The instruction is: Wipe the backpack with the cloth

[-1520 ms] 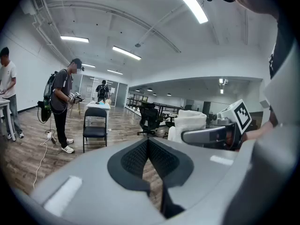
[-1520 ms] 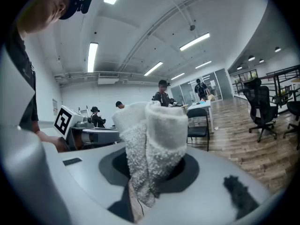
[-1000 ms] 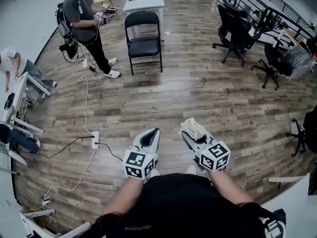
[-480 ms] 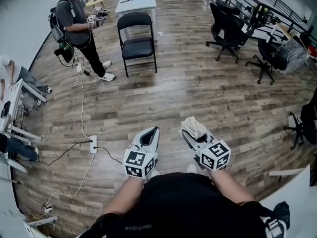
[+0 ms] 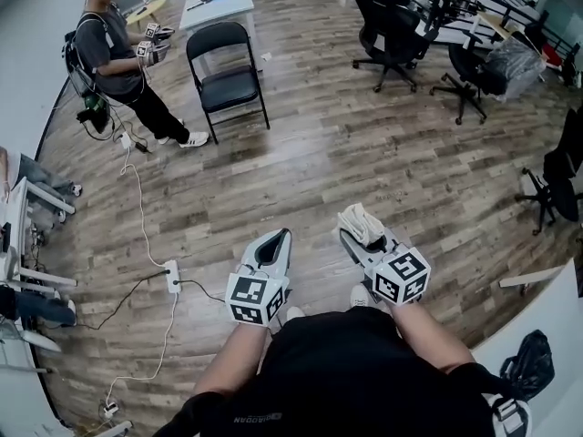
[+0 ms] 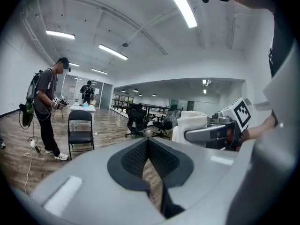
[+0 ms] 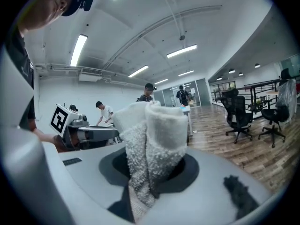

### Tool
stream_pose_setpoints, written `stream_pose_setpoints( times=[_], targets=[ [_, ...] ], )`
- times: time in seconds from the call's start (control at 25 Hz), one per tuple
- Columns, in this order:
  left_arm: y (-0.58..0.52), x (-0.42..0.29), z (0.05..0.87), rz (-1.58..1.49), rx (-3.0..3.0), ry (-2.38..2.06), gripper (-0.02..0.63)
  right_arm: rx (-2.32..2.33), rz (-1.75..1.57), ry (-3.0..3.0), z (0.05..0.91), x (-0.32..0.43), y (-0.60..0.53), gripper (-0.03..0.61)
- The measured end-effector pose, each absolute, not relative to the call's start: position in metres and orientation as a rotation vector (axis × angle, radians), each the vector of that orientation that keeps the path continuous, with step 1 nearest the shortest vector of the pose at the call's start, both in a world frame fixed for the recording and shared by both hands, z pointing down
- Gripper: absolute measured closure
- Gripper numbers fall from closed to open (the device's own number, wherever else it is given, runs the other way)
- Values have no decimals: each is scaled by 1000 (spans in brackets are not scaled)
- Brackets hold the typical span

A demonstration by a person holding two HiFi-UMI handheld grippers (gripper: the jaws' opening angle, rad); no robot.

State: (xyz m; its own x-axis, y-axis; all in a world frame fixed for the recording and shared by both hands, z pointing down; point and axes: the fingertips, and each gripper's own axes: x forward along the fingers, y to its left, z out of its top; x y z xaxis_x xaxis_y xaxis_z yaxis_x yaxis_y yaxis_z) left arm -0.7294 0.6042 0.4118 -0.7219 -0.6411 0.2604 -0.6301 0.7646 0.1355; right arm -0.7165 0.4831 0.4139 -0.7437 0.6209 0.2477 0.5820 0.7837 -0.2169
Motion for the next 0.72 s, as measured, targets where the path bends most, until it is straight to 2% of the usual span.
stream_pose_setpoints(
  times=[0.72],
  targets=[
    [579,-691,424,6,1278,-2516,609,-587,253,-2776,415,-652,466,468]
  ],
)
